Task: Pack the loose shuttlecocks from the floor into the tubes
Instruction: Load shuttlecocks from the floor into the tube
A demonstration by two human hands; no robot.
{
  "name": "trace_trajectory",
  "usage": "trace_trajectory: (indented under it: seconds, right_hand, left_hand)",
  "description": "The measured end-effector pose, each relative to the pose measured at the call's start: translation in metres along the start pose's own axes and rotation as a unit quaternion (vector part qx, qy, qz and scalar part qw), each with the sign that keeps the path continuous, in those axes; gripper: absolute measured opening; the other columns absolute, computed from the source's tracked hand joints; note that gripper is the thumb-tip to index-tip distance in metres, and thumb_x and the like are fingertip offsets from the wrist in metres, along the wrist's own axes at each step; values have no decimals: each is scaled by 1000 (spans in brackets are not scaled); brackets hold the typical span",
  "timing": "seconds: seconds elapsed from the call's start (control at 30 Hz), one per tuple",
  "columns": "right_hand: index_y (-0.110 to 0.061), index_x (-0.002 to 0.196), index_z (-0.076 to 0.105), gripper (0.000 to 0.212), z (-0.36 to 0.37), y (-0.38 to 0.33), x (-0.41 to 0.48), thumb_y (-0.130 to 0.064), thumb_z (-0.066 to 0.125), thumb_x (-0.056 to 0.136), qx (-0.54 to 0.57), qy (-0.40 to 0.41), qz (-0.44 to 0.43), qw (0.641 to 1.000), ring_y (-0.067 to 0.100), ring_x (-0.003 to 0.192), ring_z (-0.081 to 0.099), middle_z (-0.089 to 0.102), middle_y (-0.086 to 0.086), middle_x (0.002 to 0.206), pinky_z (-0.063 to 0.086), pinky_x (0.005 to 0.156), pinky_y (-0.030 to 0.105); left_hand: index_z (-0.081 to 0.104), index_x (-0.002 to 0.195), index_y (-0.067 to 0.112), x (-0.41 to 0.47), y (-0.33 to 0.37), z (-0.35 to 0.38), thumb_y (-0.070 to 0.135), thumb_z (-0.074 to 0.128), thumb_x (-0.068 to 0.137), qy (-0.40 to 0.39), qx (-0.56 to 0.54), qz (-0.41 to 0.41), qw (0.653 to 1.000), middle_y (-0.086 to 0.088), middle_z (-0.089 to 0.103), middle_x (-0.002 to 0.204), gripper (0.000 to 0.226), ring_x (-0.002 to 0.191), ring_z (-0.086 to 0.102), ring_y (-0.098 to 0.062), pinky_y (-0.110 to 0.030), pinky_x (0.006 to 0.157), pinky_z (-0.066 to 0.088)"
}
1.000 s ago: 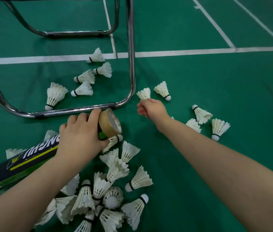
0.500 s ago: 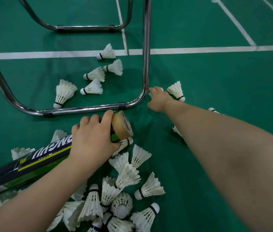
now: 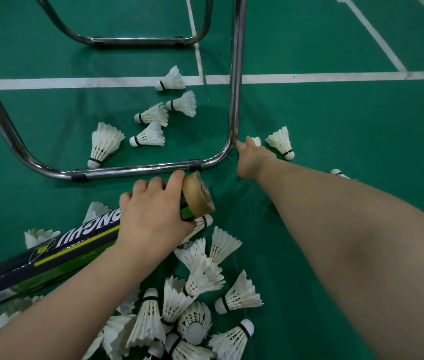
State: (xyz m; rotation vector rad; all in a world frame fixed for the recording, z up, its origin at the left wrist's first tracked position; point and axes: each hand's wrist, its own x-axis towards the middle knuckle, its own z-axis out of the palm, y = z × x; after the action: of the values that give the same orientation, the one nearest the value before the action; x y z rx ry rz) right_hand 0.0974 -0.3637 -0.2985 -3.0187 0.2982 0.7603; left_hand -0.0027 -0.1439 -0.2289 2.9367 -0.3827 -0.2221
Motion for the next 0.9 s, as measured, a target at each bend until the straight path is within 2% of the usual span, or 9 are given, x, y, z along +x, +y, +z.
trace_trajectory:
  seconds: [0.07,0.17,0.3,0.37,0.47,0.53,0.6,0.73,0.9]
  right_hand:
    - [-10,143,25,58,0,-2,-2,-7,42,88,-22,47,-8,999,35,123,42,29,13,141,43,88,41]
    - [-3,126,43,36,-2,-2,-7,0,40,90,-39,98,2,994,36,113,51,43,16,124,40,74,38]
    - [-4,112,58,28,1,9,-20,1,42,89,-106,71,9,992,29,106,55,53,12,118,38,71,33]
    - [-8,107,62,25,6,13,-26,-7,44,90,-109,120,8,987,27,107,50,57,8,112,35,78,34]
    - [-15,105,64,28,11,12,-47,-29,42,94,119,221,43,967,24,113,40,55,1,113,29,91,37]
    - [-17,94,62,22,8,8,-73,-32,45,95,376,243,44,893,15,97,47,54,-3,97,35,84,34]
    - [-23,76,54,22,2,2,-101,-27,45,96,527,249,3,812,1,68,46,51,-8,75,37,66,24]
    - [-23,78,55,24,1,-17,-133,-22,43,98,522,240,-77,815,-1,63,47,54,-10,71,38,59,16]
    - [-20,87,58,17,5,-28,-136,-21,45,98,535,227,-62,811,-1,69,48,55,-13,75,36,59,8]
  left_hand:
    - [19,137,31,1,-1,0,57,64,74,1,-1,0,1000,-1,48,125,82,116,41,-27,-40,92,35]
    - [19,139,31,1,-1,1,57,64,73,4,1,-4,1000,-2,49,126,84,118,41,-27,-41,94,35]
    - [21,139,30,2,-2,-1,58,64,73,7,10,-4,1000,-3,49,125,83,118,42,-28,-41,93,36]
    - [21,139,30,3,-3,-3,58,64,73,9,12,-8,1000,-3,49,126,83,118,42,-28,-41,93,36]
    - [20,139,29,5,-5,-5,58,64,73,12,11,-14,1000,-4,49,129,84,120,41,-28,-42,94,36]
    - [20,139,29,5,-5,-5,58,64,74,7,7,-14,1000,-4,48,128,84,120,41,-28,-41,93,36]
    - [20,139,29,4,-3,-3,58,64,74,0,6,-11,1000,-4,49,127,84,118,41,-29,-41,92,36]
    - [21,138,30,4,4,-1,59,66,72,-4,4,-10,1000,-4,50,125,84,118,42,-29,-42,92,36]
    - [20,138,30,1,8,-4,59,65,73,-1,11,-12,1000,-4,50,125,84,118,42,-29,-41,93,36]
